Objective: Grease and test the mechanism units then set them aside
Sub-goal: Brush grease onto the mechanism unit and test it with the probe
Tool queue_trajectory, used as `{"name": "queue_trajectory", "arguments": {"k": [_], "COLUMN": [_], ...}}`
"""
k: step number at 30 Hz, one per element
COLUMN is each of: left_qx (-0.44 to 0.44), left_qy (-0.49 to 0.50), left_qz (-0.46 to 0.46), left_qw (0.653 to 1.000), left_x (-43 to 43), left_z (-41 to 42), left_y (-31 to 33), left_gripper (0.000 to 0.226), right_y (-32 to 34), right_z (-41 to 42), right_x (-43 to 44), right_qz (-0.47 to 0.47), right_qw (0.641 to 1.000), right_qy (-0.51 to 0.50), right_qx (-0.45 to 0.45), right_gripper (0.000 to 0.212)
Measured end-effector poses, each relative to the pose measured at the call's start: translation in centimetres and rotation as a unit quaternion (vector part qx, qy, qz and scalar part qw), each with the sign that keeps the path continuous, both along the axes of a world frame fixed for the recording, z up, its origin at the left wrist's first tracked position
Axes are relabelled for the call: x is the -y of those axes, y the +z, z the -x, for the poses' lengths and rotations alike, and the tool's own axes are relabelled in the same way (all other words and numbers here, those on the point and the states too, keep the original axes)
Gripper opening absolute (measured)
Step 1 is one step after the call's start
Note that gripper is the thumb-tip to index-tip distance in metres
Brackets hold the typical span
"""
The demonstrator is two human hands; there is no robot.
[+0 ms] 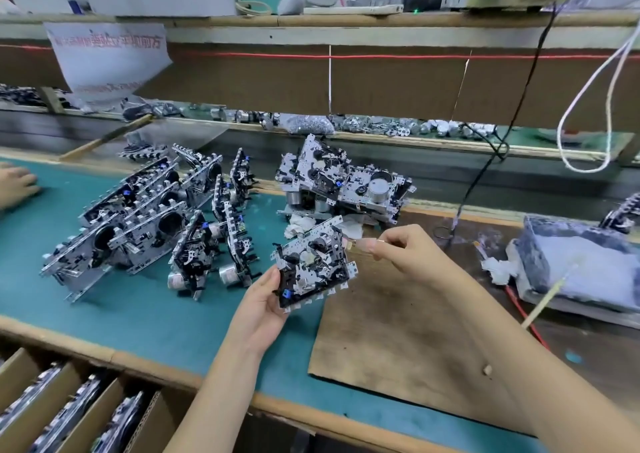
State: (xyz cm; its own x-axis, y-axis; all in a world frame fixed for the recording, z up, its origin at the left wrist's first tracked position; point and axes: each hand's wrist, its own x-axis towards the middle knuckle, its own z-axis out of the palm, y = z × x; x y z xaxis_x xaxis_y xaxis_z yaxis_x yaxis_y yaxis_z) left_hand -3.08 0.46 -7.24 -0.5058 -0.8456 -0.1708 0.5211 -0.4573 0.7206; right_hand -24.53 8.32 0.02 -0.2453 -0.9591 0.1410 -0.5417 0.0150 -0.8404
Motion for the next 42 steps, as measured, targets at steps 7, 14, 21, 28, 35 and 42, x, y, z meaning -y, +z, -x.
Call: {"name": "queue_trajectory", "arguments": {"k": [7,14,21,28,35,42], "left_qx": [-0.003,-0.007,-0.002,0.001,-0.003,-0.003], "left_qy": [-0.004,-0.001,-0.001,-0.007,-0.001,0.005], "left_qz": [0.004,0.008,0.004,0.013,-0.001,-0.011], "left_qw": [1.0,1.0,1.0,1.0,1.0,1.0], "left_x": [-0.2,-0.3,-0.2,-0.2,-0.1,-0.2], "left_z": [-0.1,0.0,-0.1,-0.1,-0.1,-0.1], "left_y": [0.1,0.3,0.2,0.2,0.1,0.3], "left_gripper": [0.029,0.03,0.029,0.03,0.029,0.033], "right_y": [0.4,0.5,0.6,0.0,-0.2,-0.4], "right_z": [-0.5,-0.5,-1.0,-1.0,-1.2,-0.9], "right_x": [-0.2,-0.5,-0.6,-0.4,-0.6,-0.6], "right_qz": [0.015,0.02,0.022,0.005,0.021,0.029], "right_qw": [0.999,0.999,0.998,0.999,0.998,0.998], "right_qy": [0.015,0.013,0.015,0.014,0.009,-0.003], "right_qx": [0.029,0.046,0.052,0.05,0.062,0.046], "right_gripper": [0.033,0.034,0.035,0.036,0.042,0.044]}}
